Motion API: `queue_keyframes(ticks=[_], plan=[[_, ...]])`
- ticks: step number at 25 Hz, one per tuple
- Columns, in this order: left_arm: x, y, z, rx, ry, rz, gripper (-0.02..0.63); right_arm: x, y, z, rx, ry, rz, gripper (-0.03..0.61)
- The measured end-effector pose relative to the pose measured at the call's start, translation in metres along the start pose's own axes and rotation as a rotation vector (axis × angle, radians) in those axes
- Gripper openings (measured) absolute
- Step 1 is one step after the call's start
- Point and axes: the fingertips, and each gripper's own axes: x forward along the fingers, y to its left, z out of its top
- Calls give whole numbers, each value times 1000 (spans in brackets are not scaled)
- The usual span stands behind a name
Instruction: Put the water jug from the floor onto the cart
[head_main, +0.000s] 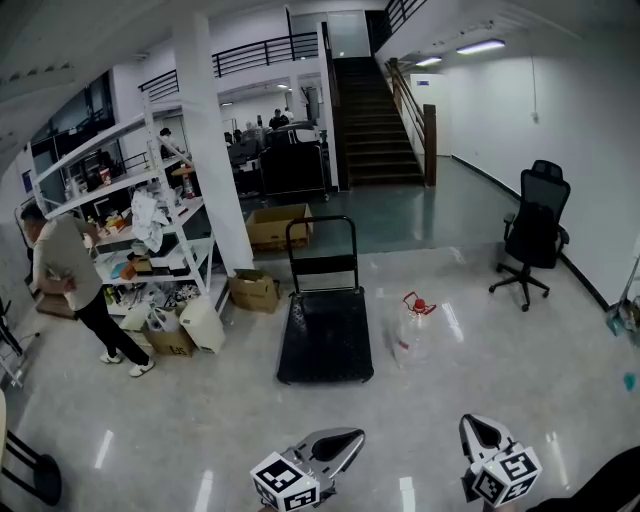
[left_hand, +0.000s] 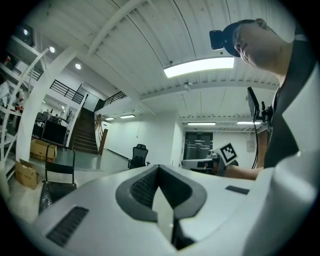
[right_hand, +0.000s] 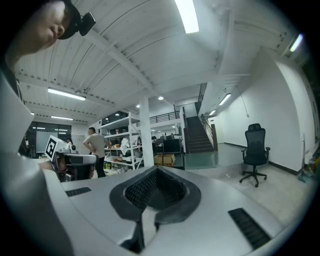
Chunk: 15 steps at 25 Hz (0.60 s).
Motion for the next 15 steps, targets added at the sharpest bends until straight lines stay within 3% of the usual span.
queue_keyframes(ticks=[6,15], plan=[[-3,0,8,-58,-6,11,2,2,5,0,30,3,-6,0],[-16,10,9,-54,-13,10,2,7,20,-1,43,-4,-11,0]])
